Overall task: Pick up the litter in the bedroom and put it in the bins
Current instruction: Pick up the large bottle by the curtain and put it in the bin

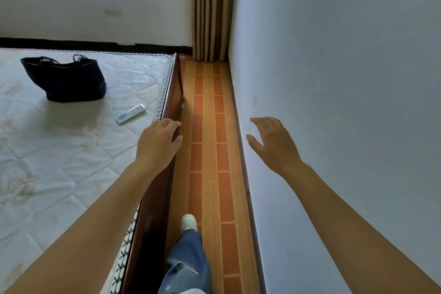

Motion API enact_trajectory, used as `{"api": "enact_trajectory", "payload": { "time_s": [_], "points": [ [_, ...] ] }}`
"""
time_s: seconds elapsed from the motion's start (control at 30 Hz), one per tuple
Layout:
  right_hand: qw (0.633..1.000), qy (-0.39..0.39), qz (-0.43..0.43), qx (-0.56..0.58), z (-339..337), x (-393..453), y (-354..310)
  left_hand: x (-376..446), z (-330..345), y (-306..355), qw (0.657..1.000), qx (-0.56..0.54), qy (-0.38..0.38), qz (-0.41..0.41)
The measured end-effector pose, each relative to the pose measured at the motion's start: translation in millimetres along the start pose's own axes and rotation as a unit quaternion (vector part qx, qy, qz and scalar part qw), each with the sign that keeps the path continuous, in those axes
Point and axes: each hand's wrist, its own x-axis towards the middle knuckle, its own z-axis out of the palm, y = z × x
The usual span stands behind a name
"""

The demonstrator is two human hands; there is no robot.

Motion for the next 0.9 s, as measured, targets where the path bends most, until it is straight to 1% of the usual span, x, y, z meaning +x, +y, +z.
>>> {"api": "enact_trajectory", "payload": {
  "time_s": [0.1,0.27,0.43,0.7,0.9],
  "points": [
    [1.000,0.012,-0.005,-0.005,7.9,72.5,0.2,72.0,8.6,-19.9,1.000,-0.006,0.012,0.004],
    [1.000,0.022,0.005,0.007,17.3,189.1,-2.2,188.5,17.2,-50.2,1.000,-0.002,-0.002,0.020],
    [1.000,0.023,0.014,0.010,25.9,282.0,3.7,286.9,26.0,-76.8,1.000,0.003,-0.003,0.030],
    [1.000,0.013,0.003,0.015,48.2,437.1,34.6,427.6,58.8,-107.2,1.000,0.009,-0.009,0.017],
    [0.999,0.008,-0.025,0.030,56.6,581.5,72.3,563.4,89.2,-106.8,1.000,-0.001,0.007,-0.008]
  ]
}}
